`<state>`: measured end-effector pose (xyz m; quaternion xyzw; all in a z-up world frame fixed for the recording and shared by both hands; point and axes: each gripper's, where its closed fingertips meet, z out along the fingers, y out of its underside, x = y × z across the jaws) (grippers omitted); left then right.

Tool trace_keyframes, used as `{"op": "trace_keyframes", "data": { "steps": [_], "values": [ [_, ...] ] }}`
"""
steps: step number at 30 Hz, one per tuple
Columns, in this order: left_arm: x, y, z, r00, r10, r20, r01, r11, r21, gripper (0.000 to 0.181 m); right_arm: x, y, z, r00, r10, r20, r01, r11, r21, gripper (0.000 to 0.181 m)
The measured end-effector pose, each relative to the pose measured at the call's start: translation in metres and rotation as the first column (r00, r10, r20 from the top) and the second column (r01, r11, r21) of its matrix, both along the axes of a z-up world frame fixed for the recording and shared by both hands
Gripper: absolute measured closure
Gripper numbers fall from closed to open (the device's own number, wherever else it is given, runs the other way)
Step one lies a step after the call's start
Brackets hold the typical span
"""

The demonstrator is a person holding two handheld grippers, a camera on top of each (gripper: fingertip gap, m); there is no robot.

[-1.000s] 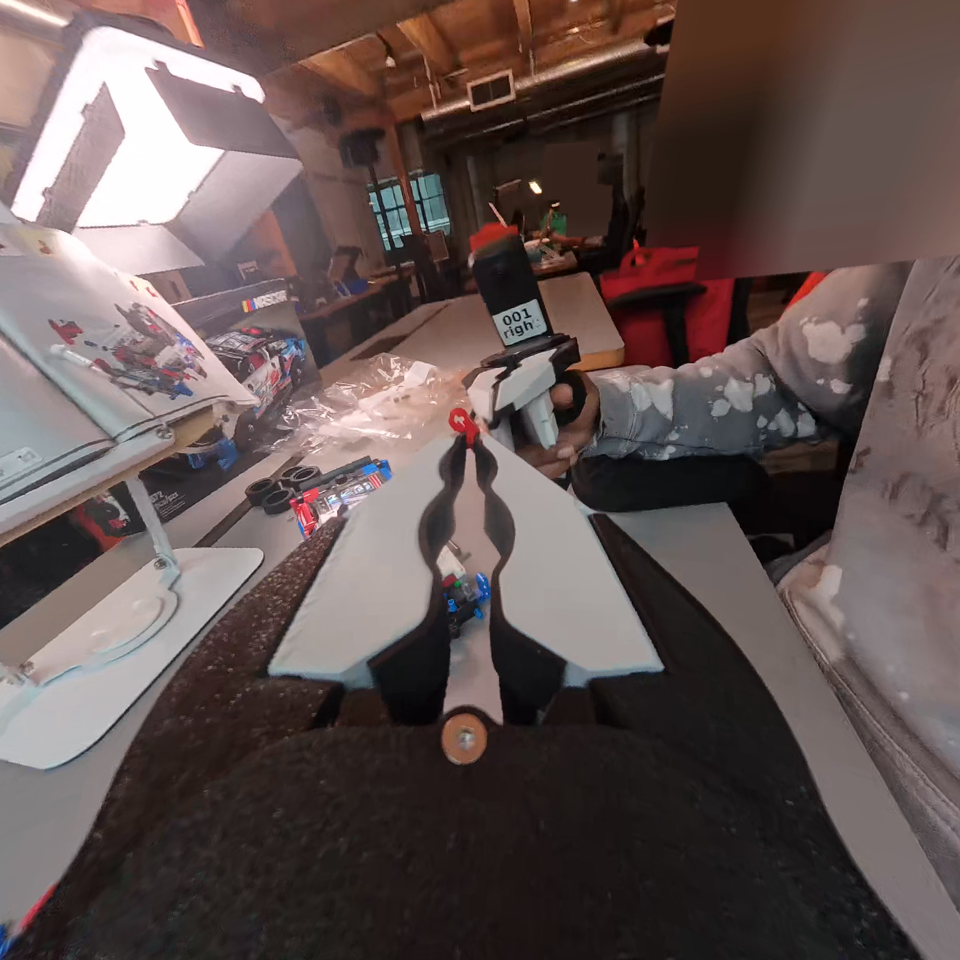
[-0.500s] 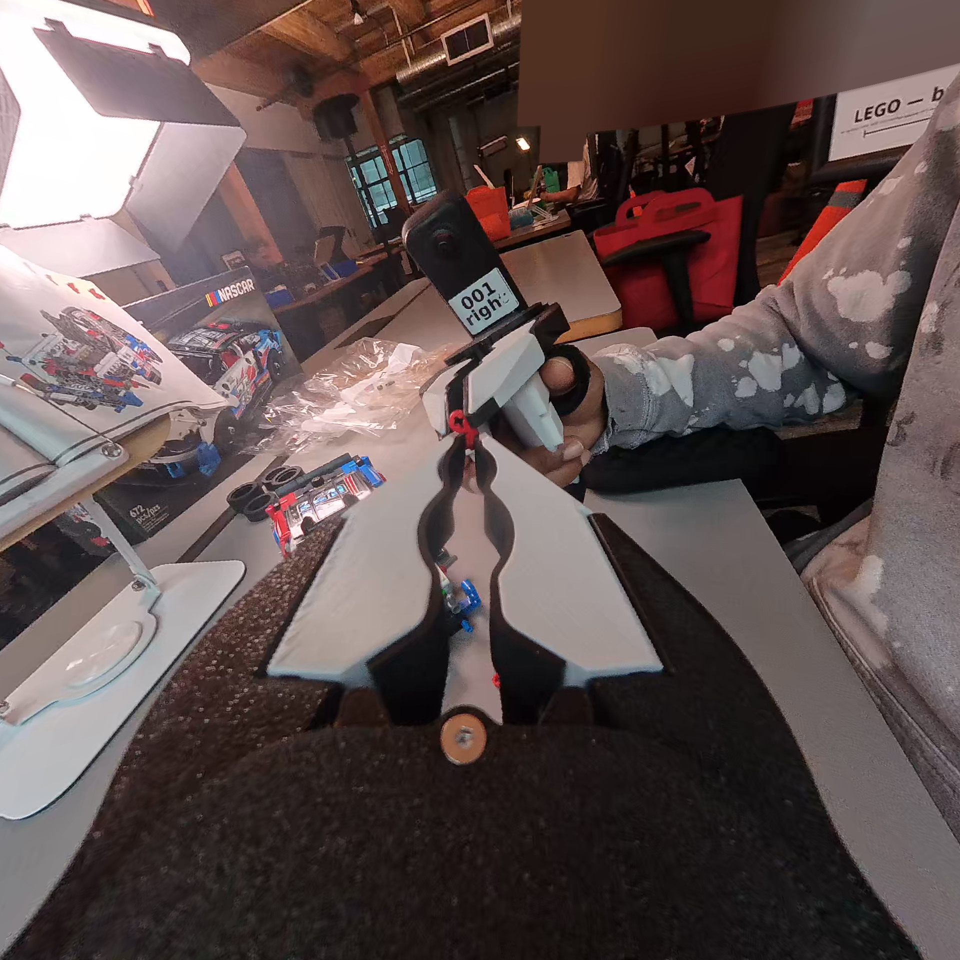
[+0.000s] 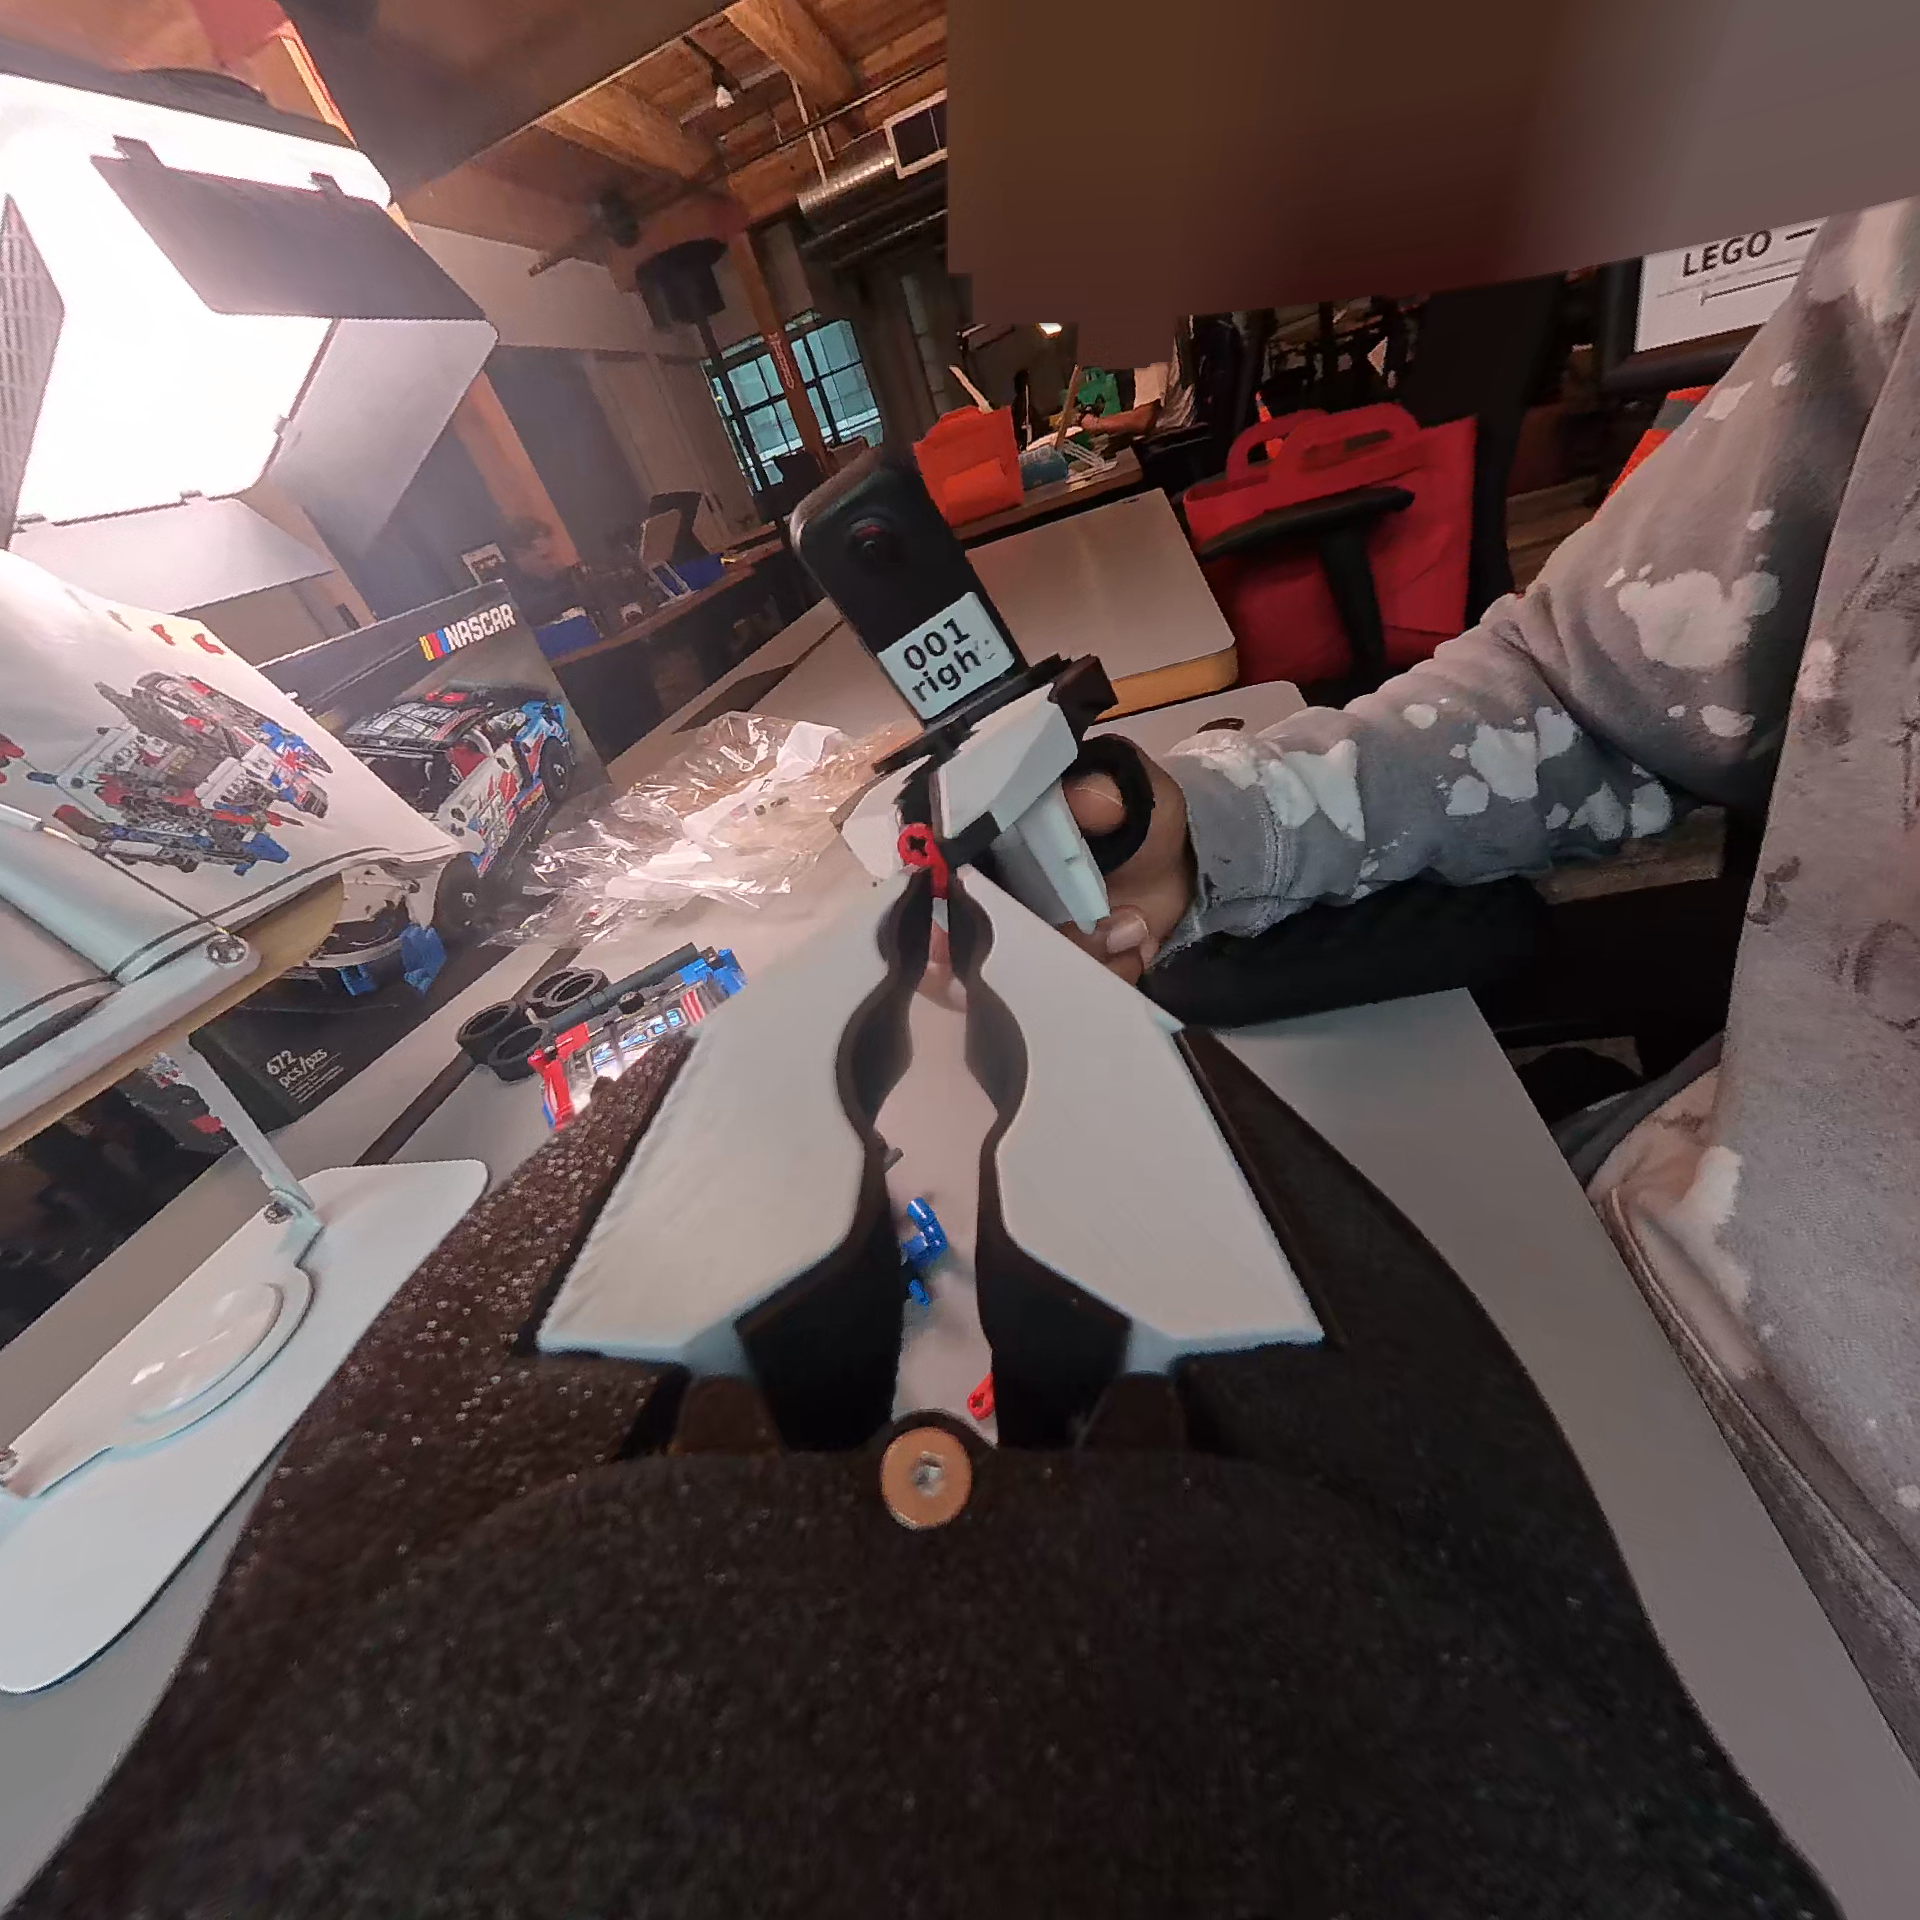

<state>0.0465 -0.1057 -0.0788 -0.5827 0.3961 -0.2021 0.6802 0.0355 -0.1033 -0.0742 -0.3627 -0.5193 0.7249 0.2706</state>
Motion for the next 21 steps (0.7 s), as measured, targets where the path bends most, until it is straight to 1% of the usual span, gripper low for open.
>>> {"op": "trace_keyframes", "data": {
  "steps": [1,2,3,4,5,6,7,9,11,13,14,15,17,19,21],
  "values": [
    [0.001,-0.001,0.000,1.000,-0.010,0.008,0.010,1.000,-0.010,0.180,0.003,-0.002,0.000,1.000,0.029,0.005,-0.029,1.000,0.005,0.177],
    [-0.002,-0.003,0.007,0.999,-0.007,0.053,0.007,1.000,-0.002,0.180,0.006,-0.001,0.001,0.999,0.037,-0.001,-0.037,0.999,0.010,0.176],
    [-0.019,-0.007,0.024,0.988,-0.001,0.157,-0.002,1.000,0.018,0.180,0.013,0.013,0.008,0.999,0.012,-0.030,-0.013,1.000,-0.027,0.176],
    [-0.039,-0.011,0.041,0.968,0.004,0.252,-0.008,1.000,0.014,0.181,0.024,0.037,0.016,0.997,-0.042,-0.061,0.037,0.996,-0.084,0.178],
    [-0.050,-0.014,0.045,0.963,0.009,0.269,-0.013,1.000,0.010,0.181,0.030,0.048,0.015,0.995,-0.087,-0.057,0.083,0.994,-0.068,0.176],
    [-0.049,-0.013,0.040,0.972,0.014,0.235,-0.016,1.000,0.010,0.180,0.029,0.044,0.011,0.995,-0.096,-0.041,0.095,0.995,-0.025,0.177],
    [-0.043,-0.010,0.032,0.980,0.009,0.201,-0.010,1.000,0.005,0.180,0.024,0.035,0.008,0.997,-0.074,-0.030,0.073,0.997,-0.007,0.177],
    [-0.036,-0.005,0.027,0.980,-0.010,0.198,0.012,1.000,-0.010,0.179,0.011,0.026,0.002,0.999,-0.050,-0.012,0.050,0.999,-0.003,0.175],
    [-0.042,-0.002,0.028,0.978,-0.003,0.209,0.006,1.000,-0.015,0.179,0.008,0.026,0.002,0.999,-0.044,-0.006,0.044,0.999,-0.005,0.176],
    [-0.054,0.003,0.022,0.980,0.035,0.196,-0.029,0.999,-0.034,0.179,0.008,0.032,-0.002,0.998,-0.069,0.009,0.069,0.998,-0.005,0.176],
    [-0.062,0.009,0.015,0.981,0.075,0.181,-0.065,0.996,-0.063,0.179,0.007,0.034,-0.005,0.997,-0.077,0.018,0.078,0.997,-0.014,0.176],
    [-0.074,0.017,0.008,0.977,0.141,0.163,-0.127,0.988,-0.093,0.179,0.006,0.036,-0.009,0.995,-0.091,0.032,0.092,0.996,-0.018,0.176],
    [-0.102,0.031,0.002,0.951,0.278,0.135,-0.264,0.958,-0.115,0.179,0.003,0.038,-0.016,0.992,-0.108,0.060,0.109,0.994,-0.010,0.175],
    [-0.129,0.038,0.006,0.910,0.394,0.129,-0.383,0.918,-0.102,0.179,0.000,0.040,-0.021,0.989,-0.134,0.070,0.134,0.991,0.001,0.175],
    [-0.156,0.044,0.005,0.854,0.507,0.116,-0.491,0.860,-0.141,0.178,-0.004,0.044,-0.026,0.982,-0.164,0.094,0.165,0.986,-0.003,0.175]
  ]
}}
